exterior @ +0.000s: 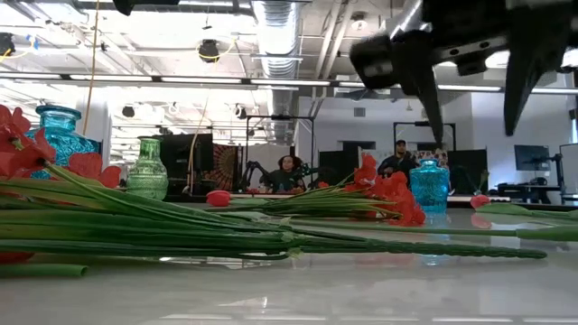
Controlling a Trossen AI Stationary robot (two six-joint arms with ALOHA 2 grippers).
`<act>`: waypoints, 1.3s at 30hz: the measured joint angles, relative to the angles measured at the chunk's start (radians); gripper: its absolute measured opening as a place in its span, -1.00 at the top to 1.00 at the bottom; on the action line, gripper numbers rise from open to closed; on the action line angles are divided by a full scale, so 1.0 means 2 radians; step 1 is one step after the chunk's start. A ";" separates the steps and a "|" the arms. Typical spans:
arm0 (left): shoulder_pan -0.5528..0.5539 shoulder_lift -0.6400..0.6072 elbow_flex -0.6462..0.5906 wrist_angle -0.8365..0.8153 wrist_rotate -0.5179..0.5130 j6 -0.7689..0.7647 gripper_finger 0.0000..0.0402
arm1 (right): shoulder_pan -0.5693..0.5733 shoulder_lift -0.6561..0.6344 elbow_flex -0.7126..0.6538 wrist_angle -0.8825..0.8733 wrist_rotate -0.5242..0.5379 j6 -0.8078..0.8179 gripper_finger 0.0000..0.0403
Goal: Sort flowers into vase by color
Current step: Put the bottom right orange tulip into the right blue vase
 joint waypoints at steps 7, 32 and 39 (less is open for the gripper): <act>0.000 0.000 0.000 0.000 0.000 -0.028 0.11 | 0.018 0.000 -0.002 -0.001 0.061 -0.223 -0.05; 0.000 0.000 0.000 0.000 -0.006 -0.071 0.11 | 0.022 0.006 -0.002 -0.010 0.105 -0.523 -0.03; 0.000 0.000 0.000 -0.008 -0.012 -0.070 0.11 | 0.026 0.043 -0.013 -0.025 0.108 -0.578 -0.03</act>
